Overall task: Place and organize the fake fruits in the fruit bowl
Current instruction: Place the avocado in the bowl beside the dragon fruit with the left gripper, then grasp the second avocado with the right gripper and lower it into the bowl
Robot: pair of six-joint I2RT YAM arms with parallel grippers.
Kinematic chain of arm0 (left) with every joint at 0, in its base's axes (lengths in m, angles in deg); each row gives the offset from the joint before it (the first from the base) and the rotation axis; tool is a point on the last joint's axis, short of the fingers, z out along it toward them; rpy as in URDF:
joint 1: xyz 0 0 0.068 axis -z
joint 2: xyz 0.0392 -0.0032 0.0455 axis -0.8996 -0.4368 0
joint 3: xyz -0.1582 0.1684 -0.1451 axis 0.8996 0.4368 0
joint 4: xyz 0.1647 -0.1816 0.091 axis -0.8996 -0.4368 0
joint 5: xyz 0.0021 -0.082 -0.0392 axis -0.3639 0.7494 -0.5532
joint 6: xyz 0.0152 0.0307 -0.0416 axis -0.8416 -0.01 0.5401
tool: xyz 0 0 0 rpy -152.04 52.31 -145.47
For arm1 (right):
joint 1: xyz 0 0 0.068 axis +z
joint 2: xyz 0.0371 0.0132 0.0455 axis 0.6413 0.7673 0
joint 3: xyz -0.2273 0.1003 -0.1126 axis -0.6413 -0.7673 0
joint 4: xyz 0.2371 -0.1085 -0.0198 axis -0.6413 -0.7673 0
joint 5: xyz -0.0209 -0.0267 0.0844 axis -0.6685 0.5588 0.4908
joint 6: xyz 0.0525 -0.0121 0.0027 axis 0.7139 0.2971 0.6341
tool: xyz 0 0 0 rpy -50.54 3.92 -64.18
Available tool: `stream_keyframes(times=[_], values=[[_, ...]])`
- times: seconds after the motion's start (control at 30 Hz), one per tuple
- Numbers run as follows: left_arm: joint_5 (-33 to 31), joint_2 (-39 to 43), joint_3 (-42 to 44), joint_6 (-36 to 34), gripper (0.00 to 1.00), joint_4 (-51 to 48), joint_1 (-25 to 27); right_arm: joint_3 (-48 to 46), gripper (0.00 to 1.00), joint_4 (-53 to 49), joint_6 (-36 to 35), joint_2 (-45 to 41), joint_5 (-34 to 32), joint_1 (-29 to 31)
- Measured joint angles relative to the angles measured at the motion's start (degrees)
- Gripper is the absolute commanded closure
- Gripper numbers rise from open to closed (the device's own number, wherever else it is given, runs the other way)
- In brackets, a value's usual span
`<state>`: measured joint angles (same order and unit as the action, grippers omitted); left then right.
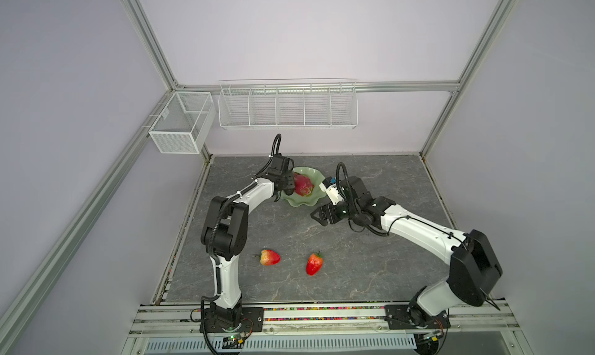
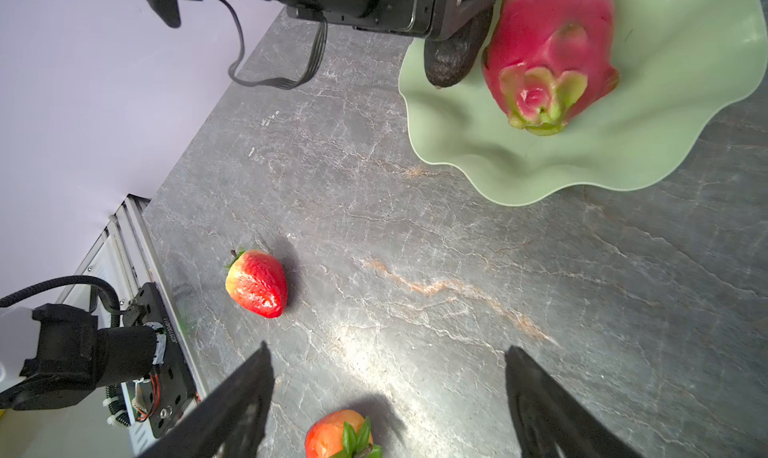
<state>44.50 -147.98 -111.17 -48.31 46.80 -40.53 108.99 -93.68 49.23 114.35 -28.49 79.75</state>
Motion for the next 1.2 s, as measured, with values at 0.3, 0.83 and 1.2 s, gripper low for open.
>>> stream_keyframes(times=[0.3, 0.83, 1.2], values=[[0.92, -0.15, 0.07, -0.2, 0.34, 0.52, 0.0, -0.04, 0.12, -1.01, -0.11, -0.42, -1.25, 0.0], [16.46, 23.17, 19.74, -4.07, 0.06, 6.38, 3.63, -0.44, 0.11, -24.26, -7.87, -1.7, -24.55, -12.41], [25.64, 33.03, 31.98, -4.66, 0.01, 8.15, 16.2, 2.01, 0.02, -28.81, -20.87, 10.45, -28.44, -12.46]])
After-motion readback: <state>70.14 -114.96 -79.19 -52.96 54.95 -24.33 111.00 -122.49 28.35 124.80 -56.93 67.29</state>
